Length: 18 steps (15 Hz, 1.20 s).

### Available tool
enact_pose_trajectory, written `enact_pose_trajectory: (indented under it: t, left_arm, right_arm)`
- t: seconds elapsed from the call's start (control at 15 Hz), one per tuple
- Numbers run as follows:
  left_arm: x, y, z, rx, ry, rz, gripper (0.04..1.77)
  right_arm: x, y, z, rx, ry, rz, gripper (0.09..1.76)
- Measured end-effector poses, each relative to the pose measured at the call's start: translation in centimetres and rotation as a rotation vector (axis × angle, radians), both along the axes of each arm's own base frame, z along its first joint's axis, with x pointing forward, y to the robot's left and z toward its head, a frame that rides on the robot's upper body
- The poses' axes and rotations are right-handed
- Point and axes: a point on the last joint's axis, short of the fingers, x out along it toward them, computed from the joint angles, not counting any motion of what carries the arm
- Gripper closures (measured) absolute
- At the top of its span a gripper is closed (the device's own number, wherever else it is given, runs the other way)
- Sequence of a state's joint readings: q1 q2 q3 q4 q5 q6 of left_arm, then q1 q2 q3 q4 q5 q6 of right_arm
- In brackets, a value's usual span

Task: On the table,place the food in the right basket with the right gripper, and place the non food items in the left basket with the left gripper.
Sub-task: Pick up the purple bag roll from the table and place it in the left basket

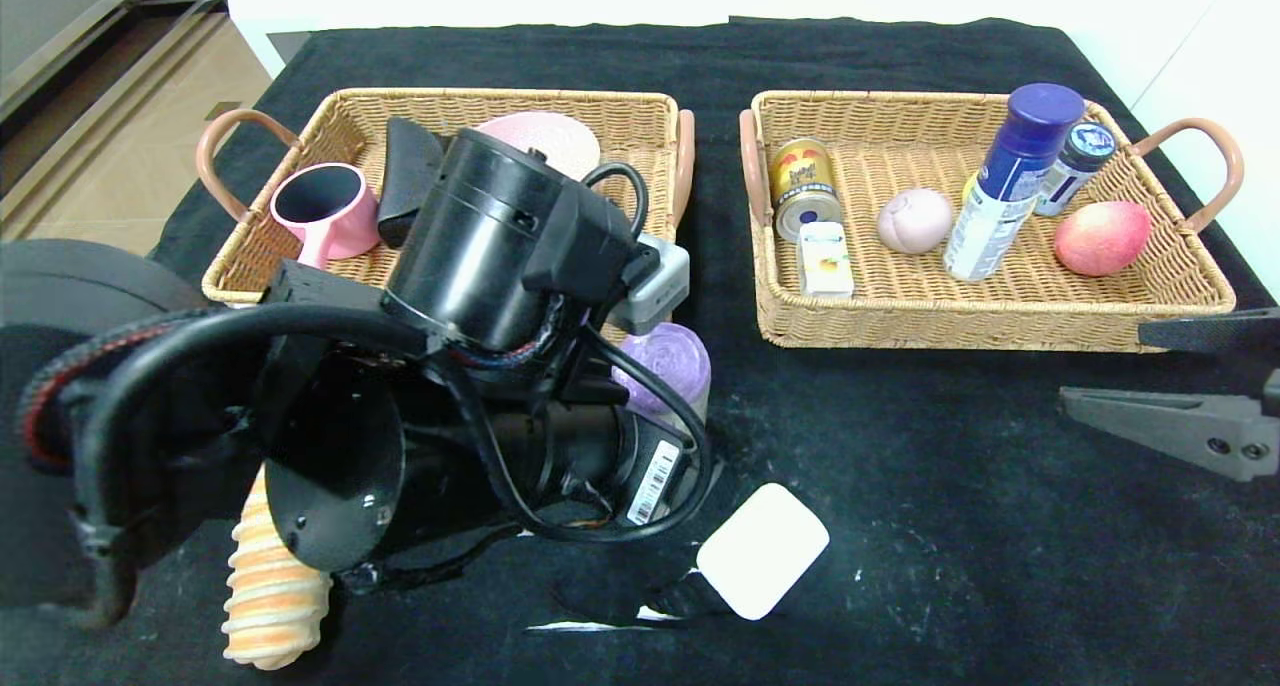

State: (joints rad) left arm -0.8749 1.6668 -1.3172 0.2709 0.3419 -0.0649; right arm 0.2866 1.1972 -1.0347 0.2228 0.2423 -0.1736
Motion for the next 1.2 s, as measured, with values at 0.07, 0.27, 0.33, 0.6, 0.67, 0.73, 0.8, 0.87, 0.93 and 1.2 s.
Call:
enact_pose_trajectory:
  t: [0.07, 0.27, 0.33, 0.6, 0.67, 0.73, 0.8, 0.87, 0.93, 1.2]
  left_arm:
    - [0.2, -0.2, -0.1, 0.004, -0.002, -0.001, 0.09]
    - [0.6, -0.7, -0.3, 0.010, -0.004, 0.002, 0.09]
    - [0.7, -0.9, -0.3, 0.016, -0.009, 0.012, 0.09]
    - [1.3, -1.2, -0.3, 0.037, -0.030, 0.034, 0.09]
    - [1.5, -1.3, -0.3, 0.037, -0.033, 0.038, 0.09]
    - [1.7, -1.3, -0.2, 0.038, -0.038, 0.048, 0.09]
    - [1.9, -1.3, -0.2, 0.038, -0.040, 0.054, 0.09]
    - [2.1, -1.4, -0.2, 0.038, -0.043, 0.059, 0.09]
    - [2.3, -1.5, -0.1, 0.038, -0.045, 0.061, 0.09]
    - [2.8, -2.0, 0.0, 0.028, -0.051, 0.065, 0.09]
  right_arm:
    - [0.0, 0.0, 0.0, 0.000, -0.002, -0.001, 0.14]
    - [0.0, -0.1, 0.1, 0.002, -0.005, -0.003, 0.14]
    - [-0.1, -0.1, 0.2, 0.002, -0.008, -0.003, 0.14]
    - [-0.1, -0.1, 0.3, 0.004, -0.011, -0.005, 0.14]
    - [-0.1, -0.1, 0.3, 0.005, -0.012, -0.006, 0.14]
    - [-0.1, -0.2, 0.3, 0.005, -0.013, -0.009, 0.14]
    - [-0.1, -0.2, 0.4, 0.005, -0.015, -0.013, 0.14]
    - [-0.1, -0.2, 0.4, 0.005, -0.016, -0.015, 0.14]
    - [-0.1, -0.3, 0.5, 0.006, -0.018, -0.017, 0.14]
    - [-0.1, -0.3, 0.6, 0.007, -0.021, -0.023, 0.14]
